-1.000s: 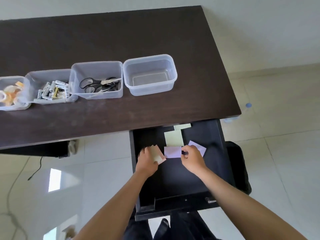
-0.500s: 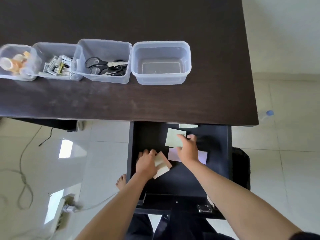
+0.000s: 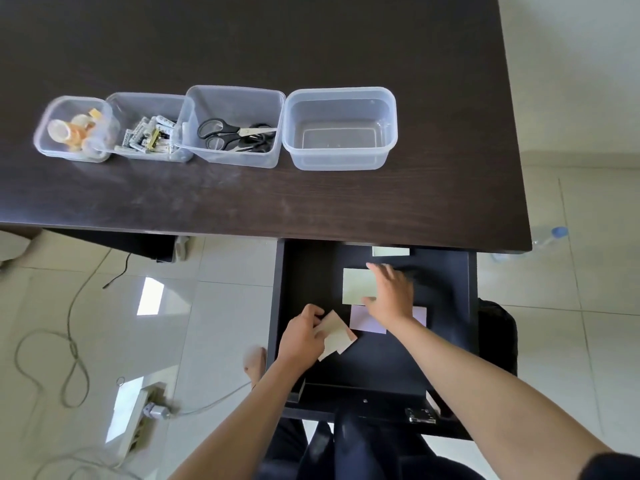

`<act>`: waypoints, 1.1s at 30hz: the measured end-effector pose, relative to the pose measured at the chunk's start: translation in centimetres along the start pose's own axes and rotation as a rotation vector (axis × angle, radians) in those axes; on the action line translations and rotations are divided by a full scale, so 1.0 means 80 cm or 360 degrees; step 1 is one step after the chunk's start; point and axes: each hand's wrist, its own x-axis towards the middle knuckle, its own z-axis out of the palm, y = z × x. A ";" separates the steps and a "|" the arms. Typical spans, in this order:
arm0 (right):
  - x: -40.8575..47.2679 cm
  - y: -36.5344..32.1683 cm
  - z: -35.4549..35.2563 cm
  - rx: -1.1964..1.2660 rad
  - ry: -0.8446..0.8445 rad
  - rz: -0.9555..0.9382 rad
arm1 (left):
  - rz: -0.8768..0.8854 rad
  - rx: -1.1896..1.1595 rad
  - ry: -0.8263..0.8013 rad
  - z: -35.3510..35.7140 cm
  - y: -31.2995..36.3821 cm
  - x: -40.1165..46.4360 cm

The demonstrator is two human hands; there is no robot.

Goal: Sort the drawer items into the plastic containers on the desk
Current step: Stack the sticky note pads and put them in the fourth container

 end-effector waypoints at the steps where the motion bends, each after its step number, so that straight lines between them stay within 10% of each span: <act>1: 0.002 -0.001 -0.002 -0.0082 -0.0036 -0.0017 | 0.0008 -0.0062 0.0018 -0.002 0.001 -0.003; 10: -0.009 0.014 -0.006 0.0525 -0.0103 -0.0012 | -0.0003 -0.0363 0.0165 -0.021 -0.001 -0.012; 33: -0.053 0.016 0.007 0.0067 -0.0243 -0.0309 | -0.0207 -0.0805 0.0186 -0.029 -0.020 -0.037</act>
